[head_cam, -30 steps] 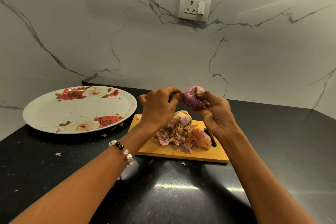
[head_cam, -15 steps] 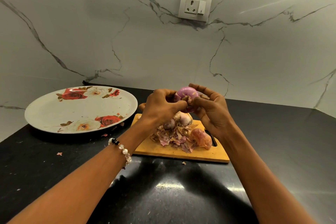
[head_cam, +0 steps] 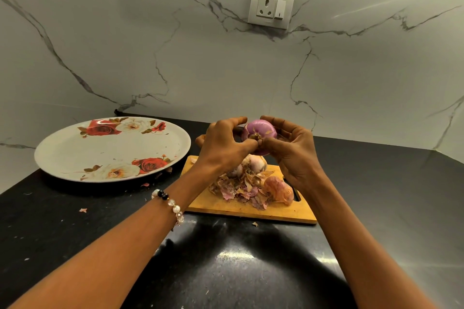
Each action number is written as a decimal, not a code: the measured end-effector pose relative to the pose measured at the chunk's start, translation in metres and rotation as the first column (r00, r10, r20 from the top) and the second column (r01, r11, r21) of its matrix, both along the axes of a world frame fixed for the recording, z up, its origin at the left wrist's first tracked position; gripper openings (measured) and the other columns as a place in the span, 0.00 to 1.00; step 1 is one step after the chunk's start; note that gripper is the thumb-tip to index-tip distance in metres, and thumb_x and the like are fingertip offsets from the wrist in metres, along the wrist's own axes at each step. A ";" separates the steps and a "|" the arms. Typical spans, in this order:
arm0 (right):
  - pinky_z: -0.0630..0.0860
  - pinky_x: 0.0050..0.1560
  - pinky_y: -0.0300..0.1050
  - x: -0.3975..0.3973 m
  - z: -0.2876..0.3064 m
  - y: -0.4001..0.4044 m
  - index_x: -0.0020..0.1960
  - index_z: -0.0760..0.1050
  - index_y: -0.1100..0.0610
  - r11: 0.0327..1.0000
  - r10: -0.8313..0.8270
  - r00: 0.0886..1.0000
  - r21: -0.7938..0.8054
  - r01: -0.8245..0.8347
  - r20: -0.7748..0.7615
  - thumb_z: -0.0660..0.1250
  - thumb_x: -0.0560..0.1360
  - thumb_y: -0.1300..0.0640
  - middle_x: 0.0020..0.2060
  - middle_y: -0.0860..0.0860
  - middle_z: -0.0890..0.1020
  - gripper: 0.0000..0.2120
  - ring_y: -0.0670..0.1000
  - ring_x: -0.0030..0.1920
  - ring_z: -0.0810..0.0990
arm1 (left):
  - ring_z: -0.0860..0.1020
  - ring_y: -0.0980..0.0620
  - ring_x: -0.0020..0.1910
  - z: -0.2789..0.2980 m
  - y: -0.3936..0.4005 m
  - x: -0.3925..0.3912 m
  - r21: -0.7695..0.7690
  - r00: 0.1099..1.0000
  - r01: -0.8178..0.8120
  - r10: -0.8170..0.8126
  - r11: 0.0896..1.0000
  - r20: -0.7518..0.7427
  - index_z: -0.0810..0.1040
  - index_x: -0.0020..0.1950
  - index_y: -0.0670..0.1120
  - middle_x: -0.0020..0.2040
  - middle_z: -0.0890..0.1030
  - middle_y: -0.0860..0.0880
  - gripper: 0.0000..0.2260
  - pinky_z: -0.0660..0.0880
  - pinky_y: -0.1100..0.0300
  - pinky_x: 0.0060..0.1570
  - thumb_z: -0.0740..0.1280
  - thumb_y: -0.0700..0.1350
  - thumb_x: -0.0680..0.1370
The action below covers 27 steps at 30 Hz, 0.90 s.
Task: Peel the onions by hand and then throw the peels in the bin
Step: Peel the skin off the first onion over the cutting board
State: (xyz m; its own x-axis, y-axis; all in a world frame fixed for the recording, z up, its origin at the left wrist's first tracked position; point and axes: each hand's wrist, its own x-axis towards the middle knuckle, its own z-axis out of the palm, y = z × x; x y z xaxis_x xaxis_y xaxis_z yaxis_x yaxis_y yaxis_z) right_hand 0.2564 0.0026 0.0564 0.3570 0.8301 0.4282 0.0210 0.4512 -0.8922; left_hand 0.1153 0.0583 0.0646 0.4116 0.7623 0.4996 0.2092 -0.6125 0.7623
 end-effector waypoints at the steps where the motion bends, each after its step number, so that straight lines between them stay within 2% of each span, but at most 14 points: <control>1: 0.82 0.48 0.47 -0.001 -0.001 0.001 0.59 0.78 0.63 1.000 -0.014 1.000 0.009 0.014 0.012 0.72 0.67 0.74 0.53 0.63 0.82 0.22 0.60 0.51 0.83 | 0.76 0.49 0.60 -0.001 0.001 0.001 0.005 1.000 -0.015 0.015 1.000 -0.003 0.71 0.70 0.46 0.59 0.81 0.47 0.29 0.67 0.41 0.64 0.74 0.51 0.71; 4: 0.82 0.47 0.46 -0.004 -0.003 0.002 0.59 0.77 0.63 0.999 -0.036 0.999 0.038 0.035 0.021 0.72 0.67 0.75 0.52 0.63 0.82 0.22 0.60 0.51 0.84 | 0.74 0.48 0.64 -0.002 0.003 0.003 0.029 0.998 -0.055 0.055 0.998 -0.007 0.69 0.72 0.46 0.62 0.79 0.46 0.29 0.61 0.43 0.65 0.73 0.49 0.73; 10: 0.82 0.46 0.44 -0.008 -0.003 0.001 0.60 0.77 0.63 0.996 -0.036 0.999 0.084 0.035 0.009 0.72 0.67 0.75 0.54 0.62 0.81 0.22 0.60 0.51 0.83 | 0.72 0.48 0.66 -0.003 0.002 0.006 0.067 0.996 -0.090 0.090 0.994 0.009 0.65 0.74 0.47 0.62 0.78 0.46 0.28 0.59 0.43 0.67 0.70 0.45 0.76; 13: 0.82 0.46 0.44 -0.010 -0.004 0.001 0.60 0.77 0.62 0.995 -0.030 1.000 0.097 0.030 -0.003 0.72 0.68 0.75 0.54 0.62 0.81 0.22 0.60 0.51 0.83 | 0.73 0.48 0.64 -0.002 0.001 0.007 0.072 0.996 -0.086 0.085 0.994 0.013 0.63 0.75 0.47 0.61 0.79 0.45 0.29 0.61 0.44 0.66 0.69 0.43 0.76; 15: 0.82 0.46 0.44 -0.010 -0.004 0.001 0.60 0.76 0.63 0.994 -0.013 1.000 0.106 0.015 -0.022 0.71 0.68 0.74 0.54 0.63 0.81 0.22 0.60 0.50 0.84 | 0.74 0.47 0.63 -0.002 0.000 0.007 0.074 0.997 -0.075 0.072 0.994 0.034 0.62 0.75 0.46 0.60 0.79 0.44 0.29 0.65 0.41 0.67 0.69 0.42 0.77; 18: 0.82 0.45 0.43 -0.012 -0.004 0.000 0.59 0.77 0.62 0.993 0.000 0.999 0.121 0.006 -0.043 0.72 0.67 0.73 0.52 0.61 0.82 0.21 0.58 0.48 0.84 | 0.77 0.47 0.60 -0.002 -0.001 0.008 0.076 0.996 -0.060 0.055 0.995 0.063 0.63 0.75 0.45 0.60 0.79 0.44 0.28 0.70 0.40 0.62 0.68 0.40 0.77; 22: 0.82 0.44 0.43 -0.014 -0.002 -0.002 0.58 0.77 0.60 0.989 0.024 0.998 0.148 -0.014 -0.061 0.73 0.64 0.67 0.51 0.60 0.82 0.22 0.58 0.48 0.84 | 0.77 0.46 0.60 -0.004 -0.003 0.011 0.083 0.994 -0.054 0.046 0.995 0.099 0.64 0.74 0.45 0.60 0.79 0.43 0.27 0.70 0.39 0.63 0.67 0.38 0.77; 27: 0.82 0.45 0.42 -0.015 -0.002 -0.001 0.59 0.77 0.61 0.988 0.013 0.998 0.151 -0.004 -0.059 0.73 0.64 0.67 0.53 0.60 0.82 0.23 0.58 0.49 0.84 | 0.78 0.45 0.59 -0.003 -0.003 0.013 0.095 0.990 -0.061 0.048 0.994 0.134 0.63 0.75 0.42 0.60 0.79 0.42 0.27 0.73 0.41 0.61 0.67 0.37 0.77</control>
